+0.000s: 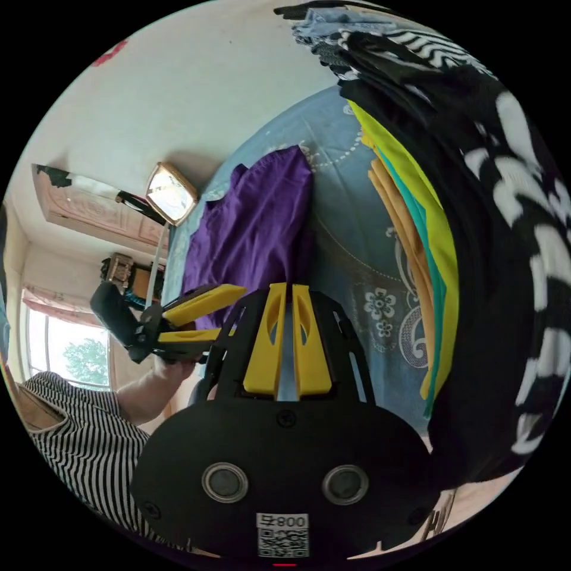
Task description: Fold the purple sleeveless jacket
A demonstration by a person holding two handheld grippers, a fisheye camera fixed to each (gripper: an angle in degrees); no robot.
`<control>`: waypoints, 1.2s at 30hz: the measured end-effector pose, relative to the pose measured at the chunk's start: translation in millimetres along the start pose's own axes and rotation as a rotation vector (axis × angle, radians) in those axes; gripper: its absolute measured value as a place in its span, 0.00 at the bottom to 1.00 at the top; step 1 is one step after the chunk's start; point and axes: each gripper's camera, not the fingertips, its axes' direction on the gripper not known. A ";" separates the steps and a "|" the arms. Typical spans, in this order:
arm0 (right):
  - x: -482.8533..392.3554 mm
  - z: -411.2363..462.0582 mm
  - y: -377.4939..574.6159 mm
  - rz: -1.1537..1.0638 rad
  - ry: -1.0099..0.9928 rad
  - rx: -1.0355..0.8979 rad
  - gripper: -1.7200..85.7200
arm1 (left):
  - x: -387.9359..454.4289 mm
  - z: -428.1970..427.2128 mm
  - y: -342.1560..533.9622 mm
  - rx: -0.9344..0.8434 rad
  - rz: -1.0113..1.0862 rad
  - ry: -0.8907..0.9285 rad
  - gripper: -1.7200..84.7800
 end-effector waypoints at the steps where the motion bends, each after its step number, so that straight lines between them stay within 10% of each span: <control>1: -3.2 -2.0 -3.2 -0.023 -0.024 0.005 0.05 | 11.2 9.4 -11.9 -0.021 0.046 -0.046 0.16; 7: -22.6 1.0 -27.6 -0.148 -0.045 0.016 0.06 | 29.1 26.7 -40.2 -0.055 0.024 -0.339 0.05; 16: -20.4 27.5 -110.3 -0.189 0.069 0.114 0.10 | -15.8 -22.1 -10.9 0.135 -0.279 -0.190 0.03; 36: -2.8 189.0 -254.6 0.119 -0.167 -0.067 0.05 | -51.4 -44.5 78.1 0.151 -0.258 -0.138 0.03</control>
